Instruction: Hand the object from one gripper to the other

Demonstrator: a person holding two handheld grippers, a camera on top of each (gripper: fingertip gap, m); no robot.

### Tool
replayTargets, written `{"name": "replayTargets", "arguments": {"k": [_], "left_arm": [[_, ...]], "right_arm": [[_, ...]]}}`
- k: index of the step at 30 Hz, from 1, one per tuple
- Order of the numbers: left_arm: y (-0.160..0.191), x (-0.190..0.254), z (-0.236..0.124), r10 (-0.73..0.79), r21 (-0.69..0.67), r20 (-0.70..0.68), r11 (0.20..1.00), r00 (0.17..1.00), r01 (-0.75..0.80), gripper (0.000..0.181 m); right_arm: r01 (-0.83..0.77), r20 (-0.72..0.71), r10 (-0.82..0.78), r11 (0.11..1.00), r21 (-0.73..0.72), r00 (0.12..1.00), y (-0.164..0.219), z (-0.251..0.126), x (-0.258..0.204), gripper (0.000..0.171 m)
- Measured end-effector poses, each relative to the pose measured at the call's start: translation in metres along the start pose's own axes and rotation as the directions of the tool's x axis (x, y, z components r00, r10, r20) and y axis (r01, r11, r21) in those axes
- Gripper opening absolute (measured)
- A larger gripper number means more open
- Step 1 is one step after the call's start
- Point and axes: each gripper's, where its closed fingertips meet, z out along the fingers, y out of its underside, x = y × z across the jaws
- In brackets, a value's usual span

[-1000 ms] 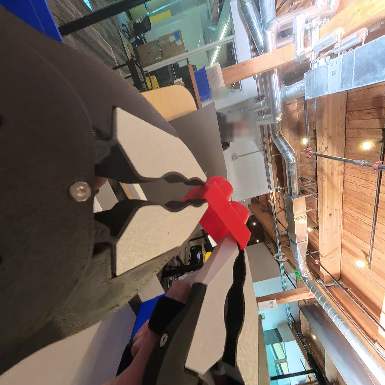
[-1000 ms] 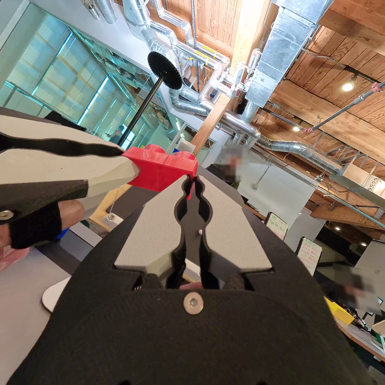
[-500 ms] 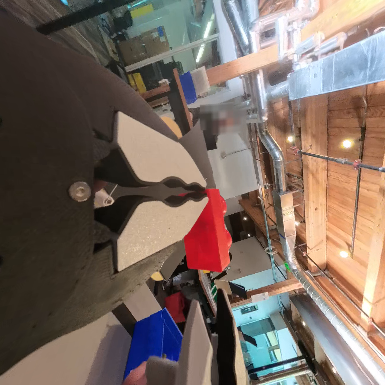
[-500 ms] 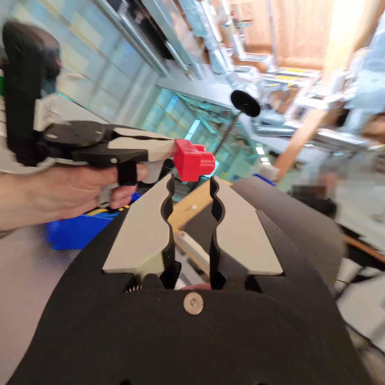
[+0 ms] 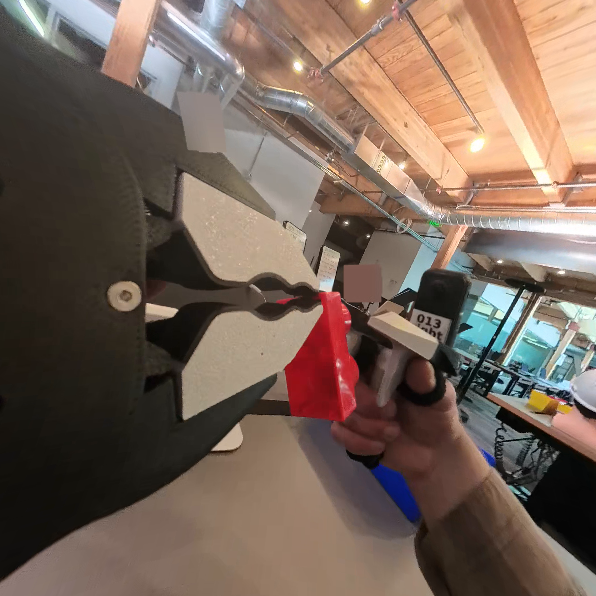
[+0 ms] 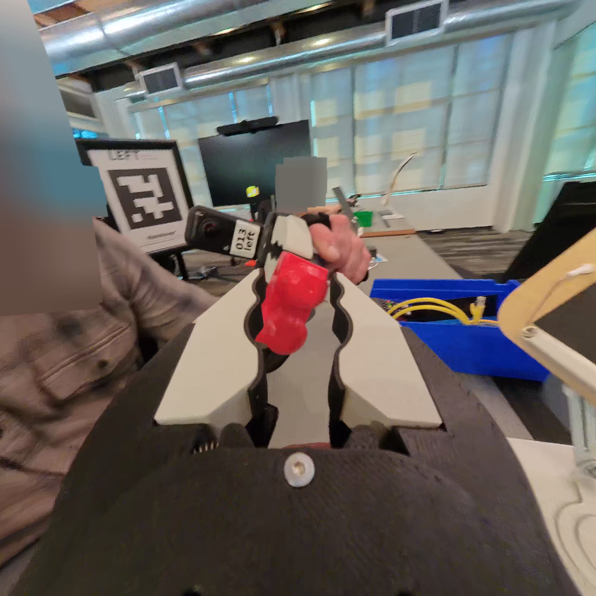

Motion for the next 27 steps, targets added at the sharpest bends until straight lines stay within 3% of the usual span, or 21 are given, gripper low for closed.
{"name": "replayTargets", "arguments": {"k": [8, 15, 23, 27], "left_arm": [[-0.014, 0.009, 0.003, 0.156, -0.014, 0.004, 0.988, 0.988, -0.156, 0.002], [-0.025, 0.016, 0.004, 0.207, -0.011, -0.010, 0.978, 0.978, -0.208, 0.002], [-0.021, 0.014, 0.004, 0.192, -0.018, 0.004, 0.981, 0.981, -0.192, 0.002], [-0.012, 0.009, 0.006, 0.163, -0.055, 0.029, 0.985, 0.986, -0.161, 0.018]], "right_arm": [[-0.084, 0.108, 0.087, 0.996, -0.033, 0.990, 0.010, -0.004, -0.011, 0.035], [-0.109, 0.196, 0.112, 0.994, -0.029, 0.974, 0.015, 0.001, -0.022, 0.029], [-0.084, 0.178, 0.082, 0.996, 0.001, 0.981, 0.014, 0.003, -0.018, 0.029], [-0.055, 0.123, 0.050, 0.998, 0.037, 0.991, 0.008, 0.001, -0.009, 0.029]]}}
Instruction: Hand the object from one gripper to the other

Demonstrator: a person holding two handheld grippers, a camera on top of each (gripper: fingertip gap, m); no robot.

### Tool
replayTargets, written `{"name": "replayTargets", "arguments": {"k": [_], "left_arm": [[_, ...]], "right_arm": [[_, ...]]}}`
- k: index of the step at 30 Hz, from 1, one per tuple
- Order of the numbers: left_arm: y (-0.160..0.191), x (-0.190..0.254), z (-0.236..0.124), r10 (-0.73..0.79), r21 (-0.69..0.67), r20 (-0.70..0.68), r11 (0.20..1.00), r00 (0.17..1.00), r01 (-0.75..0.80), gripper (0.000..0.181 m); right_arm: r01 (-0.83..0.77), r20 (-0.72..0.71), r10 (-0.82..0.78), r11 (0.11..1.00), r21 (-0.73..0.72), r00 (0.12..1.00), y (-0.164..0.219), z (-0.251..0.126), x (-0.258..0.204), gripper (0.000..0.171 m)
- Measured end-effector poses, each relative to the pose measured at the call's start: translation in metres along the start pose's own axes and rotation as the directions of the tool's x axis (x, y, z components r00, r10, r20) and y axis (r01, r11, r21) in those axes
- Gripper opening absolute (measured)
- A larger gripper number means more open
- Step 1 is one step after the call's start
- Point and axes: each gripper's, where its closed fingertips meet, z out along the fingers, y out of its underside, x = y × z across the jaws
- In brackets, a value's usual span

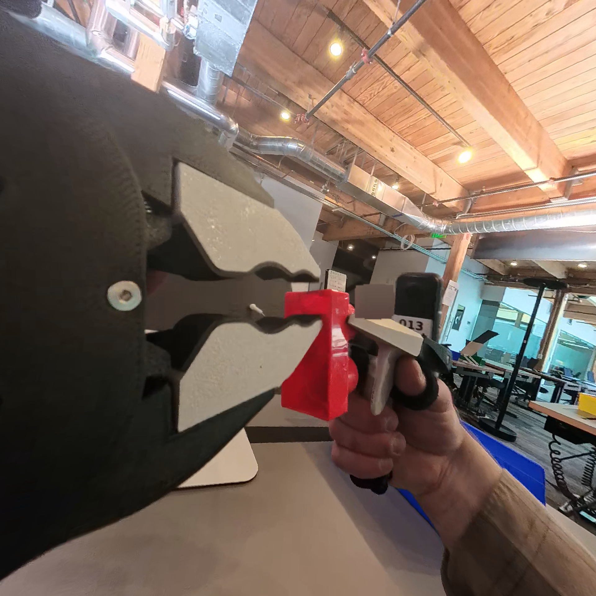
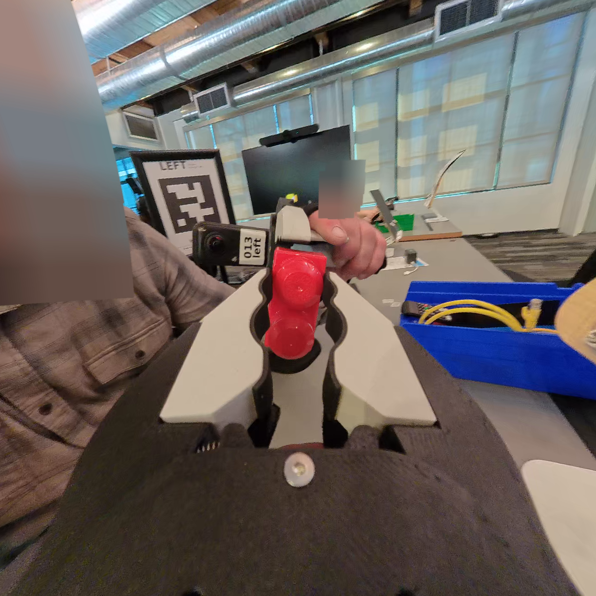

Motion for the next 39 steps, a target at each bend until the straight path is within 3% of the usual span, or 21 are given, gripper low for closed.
{"name": "replayTargets", "arguments": {"k": [3, 6, 8, 11, 14, 16, 23, 32, 35, 39], "left_arm": [[0.008, -0.011, -0.001, -0.117, -0.002, 0.034, 0.993, 0.993, 0.117, 0.038], [0.015, -0.021, -0.003, -0.353, 0.046, 0.019, 0.935, 0.936, 0.352, 0.051], [0.018, -0.024, -0.002, -0.544, 0.082, -0.038, 0.834, 0.838, 0.546, 0.059], [0.018, -0.024, 0.004, -0.788, 0.120, -0.162, 0.581, 0.593, 0.805, 0.069], [0.018, -0.004, 0.016, -0.868, 0.048, -0.258, 0.428, 0.425, 0.903, 0.079], [0.014, 0.008, 0.023, -0.883, 0.021, -0.286, 0.383, 0.373, 0.924, 0.077], [0.007, 0.006, 0.028, -0.911, 0.101, -0.304, 0.260, 0.279, 0.960, 0.039], [0.010, 0.007, 0.025, -0.903, 0.081, -0.297, 0.300, 0.310, 0.951, 0.036], [0.016, 0.011, 0.022, -0.875, -0.004, -0.276, 0.415, 0.397, 0.910, 0.036], [0.019, 0.031, 0.010, -0.796, -0.184, -0.343, 0.578, 0.499, 0.795, 0.036]], "right_arm": [[0.052, -0.067, -0.046, 0.994, 0.092, 0.997, -0.016, -0.007, 0.008, 0.029], [0.118, -0.134, -0.094, 0.976, 0.182, 0.986, -0.033, -0.017, 0.014, 0.029], [0.157, -0.156, -0.122, 0.959, 0.238, 0.980, -0.042, -0.023, 0.014, 0.029], [0.218, -0.199, -0.164, 0.932, 0.290, 0.966, -0.050, -0.027, 0.014, 0.028], [0.267, -0.222, -0.204, 0.913, 0.310, 0.953, -0.051, -0.026, 0.014, 0.029], [0.290, -0.228, -0.223, 0.900, 0.324, 0.948, -0.051, -0.024, 0.013, 0.029], [0.305, -0.226, -0.240, 0.897, 0.321, 0.944, -0.045, -0.017, 0.013, 0.028], [0.306, -0.225, -0.248, 0.912, 0.275, 0.942, -0.041, -0.017, 0.013, 0.029], [0.317, -0.212, -0.283, 0.936, 0.153, 0.936, -0.033, -0.018, 0.010, 0.043], [0.365, -0.197, -0.374, 0.927, -0.080, 0.906, -0.015, -0.025, 0.004, 0.050]]}}
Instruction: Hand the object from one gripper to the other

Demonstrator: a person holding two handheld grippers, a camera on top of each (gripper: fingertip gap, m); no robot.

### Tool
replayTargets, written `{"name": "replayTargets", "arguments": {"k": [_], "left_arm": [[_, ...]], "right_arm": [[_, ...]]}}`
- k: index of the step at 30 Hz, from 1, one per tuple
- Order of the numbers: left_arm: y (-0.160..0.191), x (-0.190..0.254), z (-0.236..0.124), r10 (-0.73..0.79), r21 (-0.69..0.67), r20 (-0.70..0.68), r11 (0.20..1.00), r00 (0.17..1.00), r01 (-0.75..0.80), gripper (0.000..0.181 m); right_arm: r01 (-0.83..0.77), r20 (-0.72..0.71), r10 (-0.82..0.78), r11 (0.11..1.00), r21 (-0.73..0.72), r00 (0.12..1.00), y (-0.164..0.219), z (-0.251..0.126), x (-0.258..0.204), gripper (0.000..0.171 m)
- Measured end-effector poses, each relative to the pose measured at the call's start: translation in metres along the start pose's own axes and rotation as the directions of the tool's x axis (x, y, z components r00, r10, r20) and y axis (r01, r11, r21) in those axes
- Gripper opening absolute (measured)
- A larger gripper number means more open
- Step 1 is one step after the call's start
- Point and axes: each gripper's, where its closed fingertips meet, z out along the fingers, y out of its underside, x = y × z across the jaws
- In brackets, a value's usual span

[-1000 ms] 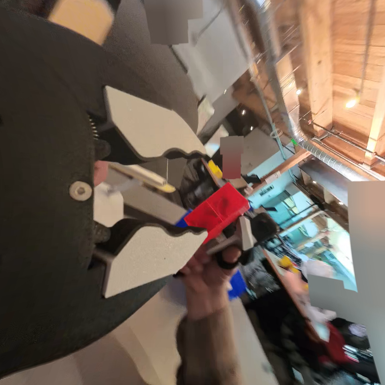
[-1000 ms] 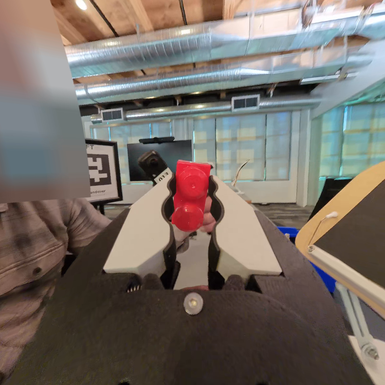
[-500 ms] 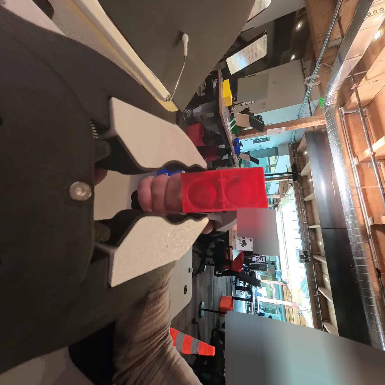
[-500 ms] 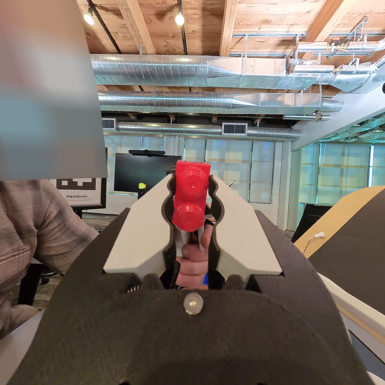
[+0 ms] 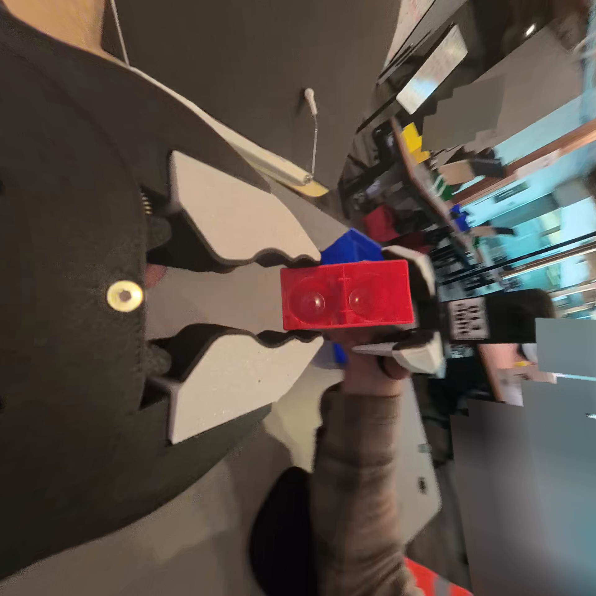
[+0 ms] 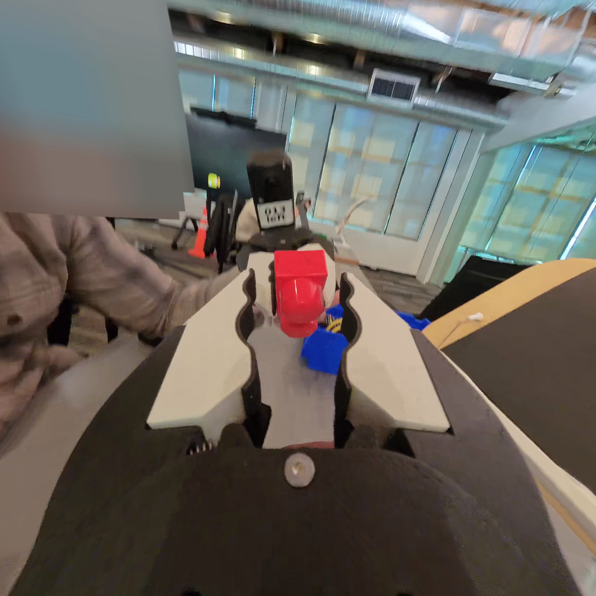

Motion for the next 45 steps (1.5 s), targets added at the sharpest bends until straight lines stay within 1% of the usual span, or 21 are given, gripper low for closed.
{"name": "replayTargets", "arguments": {"k": [2, 4, 6, 10, 13, 16, 23, 29, 32, 33, 36, 38, 40, 42, 45], "left_arm": [[0.015, 0.004, -0.003, 0.063, -0.130, -0.015, 0.989, 0.998, -0.064, 0.036], [0.035, 0.007, -0.007, 0.143, -0.285, -0.027, 0.948, 0.989, -0.145, 0.036], [0.050, 0.013, -0.009, 0.178, -0.384, -0.061, 0.904, 0.982, -0.187, 0.036], [0.063, 0.022, -0.005, 0.173, -0.445, -0.100, 0.873, 0.980, -0.200, 0.036], [0.071, 0.025, -0.003, 0.188, -0.481, -0.116, 0.848, 0.975, -0.221, 0.036], [0.074, 0.028, -0.001, 0.191, -0.495, -0.127, 0.838, 0.973, -0.229, 0.036], [0.074, 0.030, -0.001, 0.194, -0.492, -0.136, 0.838, 0.971, -0.237, 0.036], [0.073, 0.026, -0.001, 0.202, -0.485, -0.121, 0.842, 0.972, -0.235, 0.036], [0.066, 0.019, -0.001, 0.198, -0.458, -0.075, 0.864, 0.977, -0.210, 0.036], [0.063, 0.016, -0.001, 0.186, -0.445, -0.057, 0.875, 0.981, -0.192, 0.040], [0.057, 0.003, -0.005, 0.163, -0.428, 0.007, 0.892, 0.987, -0.145, 0.061], [0.051, -0.008, -0.008, 0.111, -0.401, 0.071, 0.913, 0.991, -0.074, 0.062], [0.044, -0.017, -0.009, 0.063, -0.362, 0.132, 0.932, 0.989, -0.012, 0.059], [0.038, -0.028, -0.009, 0.051, -0.333, 0.206, 0.943, 0.977, 0.022, 0.053], [0.028, -0.041, -0.006, 0.024, -0.253, 0.304, 0.966, 0.952, 0.056, 0.026]], "right_arm": [[0.069, -0.004, -0.070, 0.987, -0.147, 0.998, 0.013, -0.003, -0.004, 0.050], [0.133, 0.019, -0.133, 0.951, -0.278, 0.991, 0.025, -0.005, -0.012, 0.051], [0.179, 0.044, -0.176, 0.900, -0.397, 0.983, 0.039, -0.006, -0.017, 0.050], [0.226, 0.088, -0.216, 0.781, -0.582, 0.973, 0.069, -0.005, -0.022, 0.047], [0.237, 0.107, -0.223, 0.715, -0.658, 0.969, 0.087, -0.003, -0.022, 0.047], [0.238, 0.117, -0.219, 0.684, -0.690, 0.969, 0.096, -0.001, -0.022, 0.045], [0.242, 0.137, -0.207, 0.663, -0.709, 0.969, 0.105, 0.000, -0.024, 0.035], [0.239, 0.124, -0.214, 0.687, -0.686, 0.969, 0.102, 0.003, -0.020, 0.034], [0.253, 0.100, -0.254, 0.697, -0.671, 0.962, 0.098, 0.005, -0.014, 0.035], [0.261, 0.087, -0.275, 0.699, -0.665, 0.958, 0.096, 0.006, -0.010, 0.035], [0.267, 0.035, -0.329, 0.698, -0.664, 0.944, 0.093, 0.003, 0.004, 0.034], [0.270, -0.020, -0.384, 0.685, -0.677, 0.923, 0.092, 0.000, 0.019, 0.034], [0.285, -0.066, -0.452, 0.661, -0.694, 0.889, 0.090, -0.002, 0.033, 0.035], [0.297, -0.106, -0.511, 0.643, -0.706, 0.853, 0.087, -0.004, 0.045, 0.034], [0.324, -0.149, -0.614, 0.589, -0.740, 0.775, 0.085, -0.005, 0.062, 0.034]]}}
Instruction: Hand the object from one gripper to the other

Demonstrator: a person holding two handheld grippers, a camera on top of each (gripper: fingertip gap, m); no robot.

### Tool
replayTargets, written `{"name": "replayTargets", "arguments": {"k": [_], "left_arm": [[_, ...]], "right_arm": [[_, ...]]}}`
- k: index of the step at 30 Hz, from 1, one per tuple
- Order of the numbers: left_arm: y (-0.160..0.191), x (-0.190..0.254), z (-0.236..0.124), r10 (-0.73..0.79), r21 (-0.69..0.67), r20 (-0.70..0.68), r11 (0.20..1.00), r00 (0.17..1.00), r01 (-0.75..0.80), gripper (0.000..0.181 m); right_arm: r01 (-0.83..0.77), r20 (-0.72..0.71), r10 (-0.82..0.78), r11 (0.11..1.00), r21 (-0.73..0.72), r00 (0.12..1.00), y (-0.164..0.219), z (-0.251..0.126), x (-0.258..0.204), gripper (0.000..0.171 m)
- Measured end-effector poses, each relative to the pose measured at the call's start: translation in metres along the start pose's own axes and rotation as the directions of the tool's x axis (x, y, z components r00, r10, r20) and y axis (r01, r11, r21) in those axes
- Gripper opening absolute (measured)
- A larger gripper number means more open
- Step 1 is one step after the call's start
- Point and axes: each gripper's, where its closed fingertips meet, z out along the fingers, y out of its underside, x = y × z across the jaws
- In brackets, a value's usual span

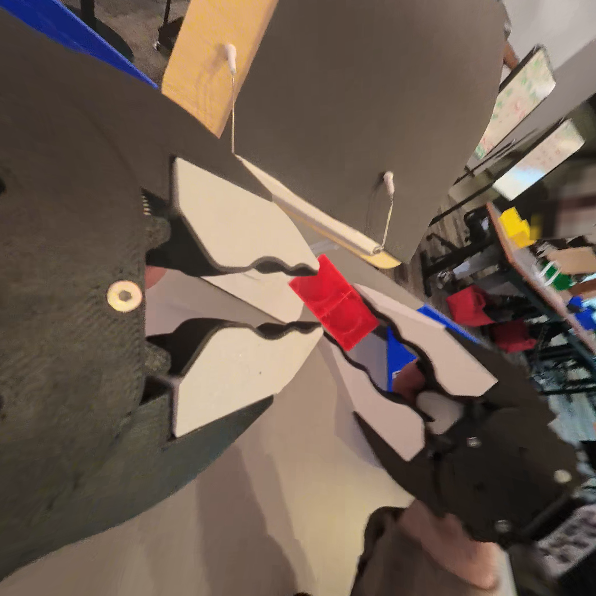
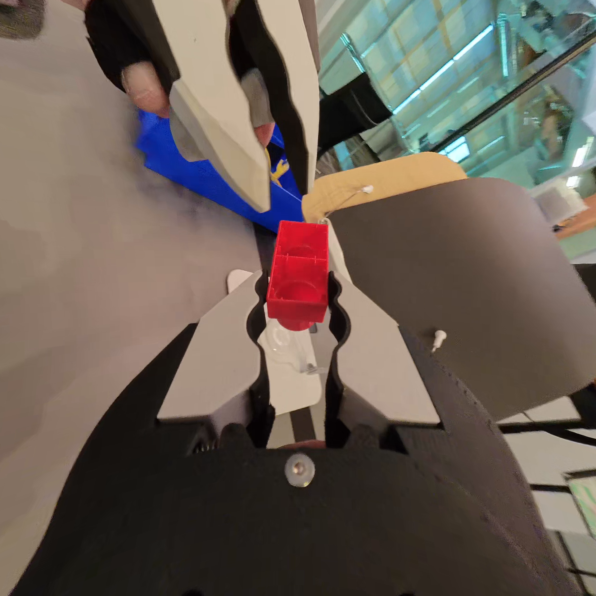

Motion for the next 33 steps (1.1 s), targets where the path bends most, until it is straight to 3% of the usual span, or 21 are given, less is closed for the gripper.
{"name": "replayTargets", "arguments": {"k": [3, 11, 20, 26, 28, 33], "left_arm": [[-0.006, -0.005, 0.005, -0.045, 0.056, 0.043, 0.998, 0.998, 0.042, 0.022], [0.008, -0.021, 0.014, -0.056, 0.002, 0.178, 0.998, 0.982, 0.057, 0.019], [0.010, -0.038, 0.010, -0.072, 0.026, 0.275, 0.997, 0.959, 0.067, 0.007], [0.009, -0.040, 0.010, -0.046, 0.038, 0.293, 0.999, 0.955, 0.036, 0.000], [0.007, -0.041, 0.009, -0.030, 0.053, 0.301, 0.998, 0.953, 0.015, 0.000], [-0.002, -0.046, 0.000, 0.088, 0.063, 0.359, 0.991, 0.929, -0.118, 0.000]], "right_arm": [[0.087, -0.107, -0.092, 0.995, -0.044, 0.990, -0.001, 0.008, 0.009, 0.034], [0.297, -0.318, -0.333, 0.942, -0.159, 0.888, -0.022, 0.027, 0.015, 0.034], [0.380, -0.451, -0.445, 0.895, -0.232, 0.773, -0.044, 0.032, 0.017, 0.034], [0.369, -0.446, -0.423, 0.906, -0.207, 0.789, -0.045, 0.033, 0.016, 0.037], [0.393, -0.445, -0.420, 0.906, -0.155, 0.791, -0.053, 0.029, 0.013, 0.055], [0.267, -0.309, -0.238, 0.962, 0.054, 0.921, -0.059, 0.013, 0.007, 0.056]]}}
